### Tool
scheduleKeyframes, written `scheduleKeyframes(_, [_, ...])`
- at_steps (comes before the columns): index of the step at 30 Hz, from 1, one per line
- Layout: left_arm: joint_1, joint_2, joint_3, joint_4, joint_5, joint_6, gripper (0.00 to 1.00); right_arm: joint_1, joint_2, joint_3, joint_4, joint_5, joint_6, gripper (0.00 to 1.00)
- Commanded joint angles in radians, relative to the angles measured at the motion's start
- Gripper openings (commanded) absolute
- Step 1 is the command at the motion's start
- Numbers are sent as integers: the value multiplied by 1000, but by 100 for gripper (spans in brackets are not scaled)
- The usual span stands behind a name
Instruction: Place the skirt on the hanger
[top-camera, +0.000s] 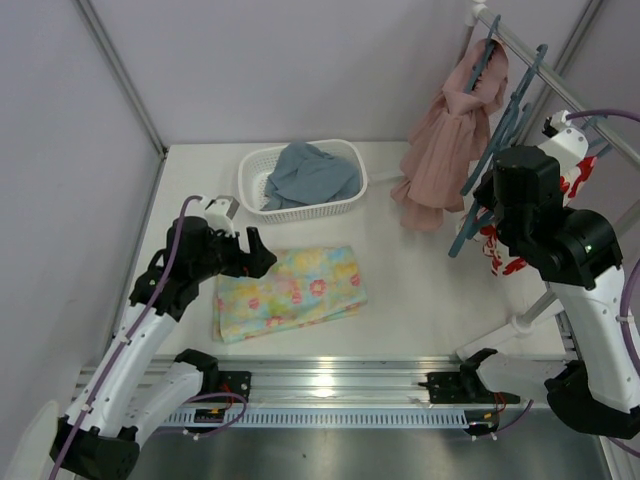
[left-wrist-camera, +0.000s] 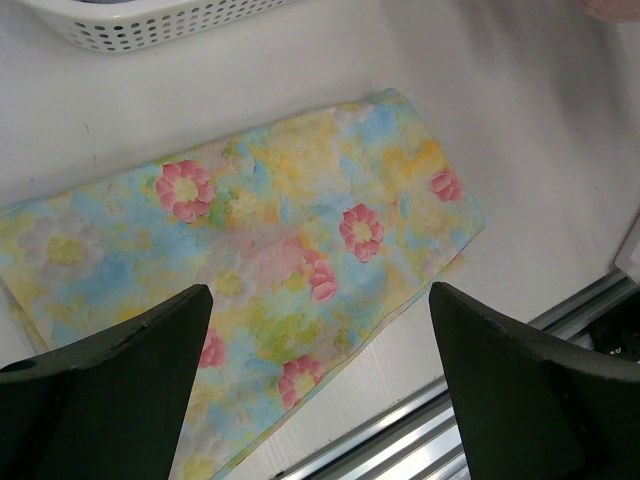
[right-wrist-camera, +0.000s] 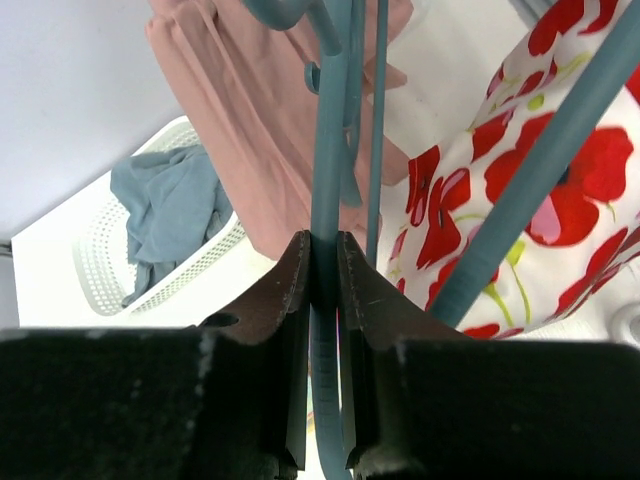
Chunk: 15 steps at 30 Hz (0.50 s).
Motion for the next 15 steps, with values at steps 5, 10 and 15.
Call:
scheduleKeyframes(5, [-5, -41, -13, 19, 29, -24, 96, 89, -24, -32, -4, 128, 141, 0])
scheduleKeyframes(10, [-3, -58, -28, 8, 25, -22, 96, 238, -26, -56, -33, 281, 247, 0])
scheduleKeyframes(15, [-5, -73, -37, -4, 26, -25, 96, 353, -31, -150, -68, 349, 376, 0])
